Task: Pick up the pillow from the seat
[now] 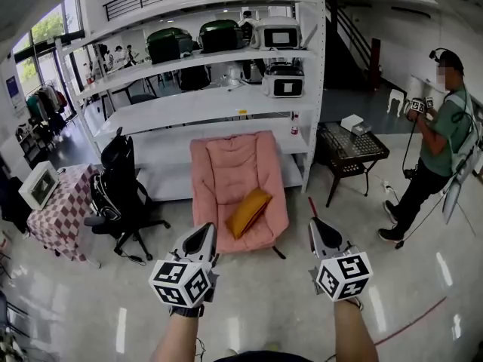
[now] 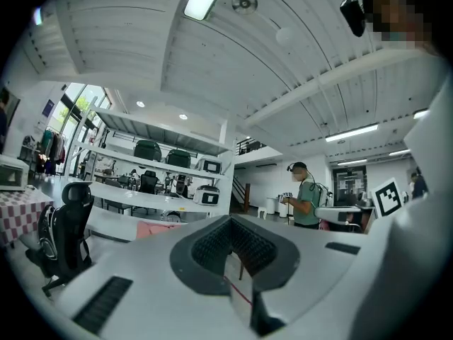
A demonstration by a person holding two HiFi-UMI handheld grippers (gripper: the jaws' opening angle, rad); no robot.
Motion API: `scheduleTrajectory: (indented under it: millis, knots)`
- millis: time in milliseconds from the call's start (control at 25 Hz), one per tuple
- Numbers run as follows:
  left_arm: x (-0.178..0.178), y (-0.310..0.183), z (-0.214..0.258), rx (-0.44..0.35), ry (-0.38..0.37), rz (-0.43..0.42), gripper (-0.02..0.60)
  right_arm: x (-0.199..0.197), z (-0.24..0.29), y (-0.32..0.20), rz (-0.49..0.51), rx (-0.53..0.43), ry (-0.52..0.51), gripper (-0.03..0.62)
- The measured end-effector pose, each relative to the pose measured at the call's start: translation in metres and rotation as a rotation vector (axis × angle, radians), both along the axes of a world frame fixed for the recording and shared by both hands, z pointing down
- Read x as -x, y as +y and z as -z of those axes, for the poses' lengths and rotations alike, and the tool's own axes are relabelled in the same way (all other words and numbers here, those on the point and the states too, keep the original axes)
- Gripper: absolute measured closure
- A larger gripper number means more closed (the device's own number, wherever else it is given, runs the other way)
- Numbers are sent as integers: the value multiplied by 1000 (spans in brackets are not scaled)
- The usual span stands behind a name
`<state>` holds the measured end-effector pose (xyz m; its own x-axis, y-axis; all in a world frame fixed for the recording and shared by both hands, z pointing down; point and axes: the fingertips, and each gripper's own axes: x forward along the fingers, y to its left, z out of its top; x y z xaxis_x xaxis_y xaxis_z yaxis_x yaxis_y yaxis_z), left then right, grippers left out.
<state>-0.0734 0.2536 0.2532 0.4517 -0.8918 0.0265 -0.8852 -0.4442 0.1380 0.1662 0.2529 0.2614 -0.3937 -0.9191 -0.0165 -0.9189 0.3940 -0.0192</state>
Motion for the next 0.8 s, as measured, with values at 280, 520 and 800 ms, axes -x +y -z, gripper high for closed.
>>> scheduleTrajectory:
  millis: [280,520,800]
  knots:
    - [-20,4,-12,3,-9,14,578,-19,-17,2,12,12,-18,591]
    - [-36,2,-21,19,-18,17,578,-34,-25,0,16,21,-34,591]
    - [-43,-17,-30,38,-23,18,578,-39,-34,-17,17,46,-31,592]
